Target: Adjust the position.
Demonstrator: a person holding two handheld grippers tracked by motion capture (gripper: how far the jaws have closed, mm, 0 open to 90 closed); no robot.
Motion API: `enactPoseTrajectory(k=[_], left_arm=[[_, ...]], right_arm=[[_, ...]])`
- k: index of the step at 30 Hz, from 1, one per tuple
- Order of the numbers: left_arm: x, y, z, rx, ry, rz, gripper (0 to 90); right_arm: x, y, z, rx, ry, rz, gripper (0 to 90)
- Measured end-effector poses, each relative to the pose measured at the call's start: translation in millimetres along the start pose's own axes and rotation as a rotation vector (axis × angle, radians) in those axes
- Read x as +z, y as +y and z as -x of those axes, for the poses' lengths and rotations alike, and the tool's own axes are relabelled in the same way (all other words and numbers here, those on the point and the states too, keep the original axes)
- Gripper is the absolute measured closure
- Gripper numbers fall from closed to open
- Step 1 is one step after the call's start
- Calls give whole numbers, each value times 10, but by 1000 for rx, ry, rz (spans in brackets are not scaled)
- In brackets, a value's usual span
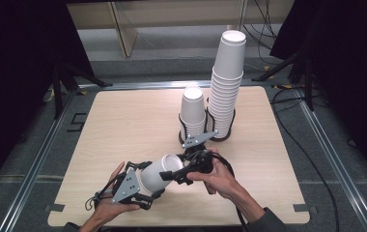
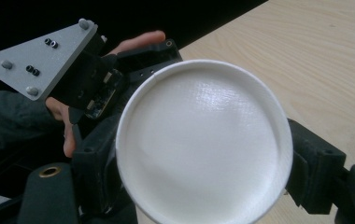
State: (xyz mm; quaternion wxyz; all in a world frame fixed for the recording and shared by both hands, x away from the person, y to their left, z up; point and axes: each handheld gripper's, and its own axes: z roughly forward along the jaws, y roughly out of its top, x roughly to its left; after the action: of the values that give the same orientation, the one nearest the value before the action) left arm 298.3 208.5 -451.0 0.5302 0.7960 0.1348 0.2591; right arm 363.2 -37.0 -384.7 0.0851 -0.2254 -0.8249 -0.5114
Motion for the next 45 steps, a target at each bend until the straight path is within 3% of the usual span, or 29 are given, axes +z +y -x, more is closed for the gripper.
enactPoseTrajectory(k=[3,5,6,14,20,25,28,30,32,33,34,35,37,41,45], left_arm=[[-5,5,-8,-13,7,44,82],[-21,10,-14,-29,16,61,73],[-35,14,-24,-20,17,53,73],[-40,11,-34,-77,37,51,26],[-38,26,-38,-96,27,51,73],[-59,43,-50,-81,22,30,143],[-51,38,-47,-60,27,19,164],[-62,42,-51,-46,26,-1,171],[-73,42,-61,-38,26,-11,179],[-78,44,-66,-30,24,-19,183],[-72,46,-71,-19,19,-20,183],[-80,48,-73,-5,19,-44,187],[-81,47,-76,2,18,-52,191],[-61,36,-58,25,11,-91,196],[-54,38,-46,53,5,-113,196]], right_arm=[[-15,3,14,27,25,21,248],[-42,5,37,70,47,58,249],[-42,5,37,70,47,58,249],[-50,7,36,65,68,89,250],[-48,11,22,63,84,100,249],[-61,13,32,50,69,100,239],[-71,19,8,45,48,66,229],[-79,33,10,-16,25,52,226],[-80,36,7,-33,17,51,211],[-109,52,-18,-63,-20,30,175],[-109,52,-18,-63,-20,30,175],[-135,71,-34,-123,-51,5,164],[-145,76,-57,-132,-58,-8,163],[-163,92,-98,-207,-99,-55,162],[-147,75,-92,-208,-84,-87,165]])
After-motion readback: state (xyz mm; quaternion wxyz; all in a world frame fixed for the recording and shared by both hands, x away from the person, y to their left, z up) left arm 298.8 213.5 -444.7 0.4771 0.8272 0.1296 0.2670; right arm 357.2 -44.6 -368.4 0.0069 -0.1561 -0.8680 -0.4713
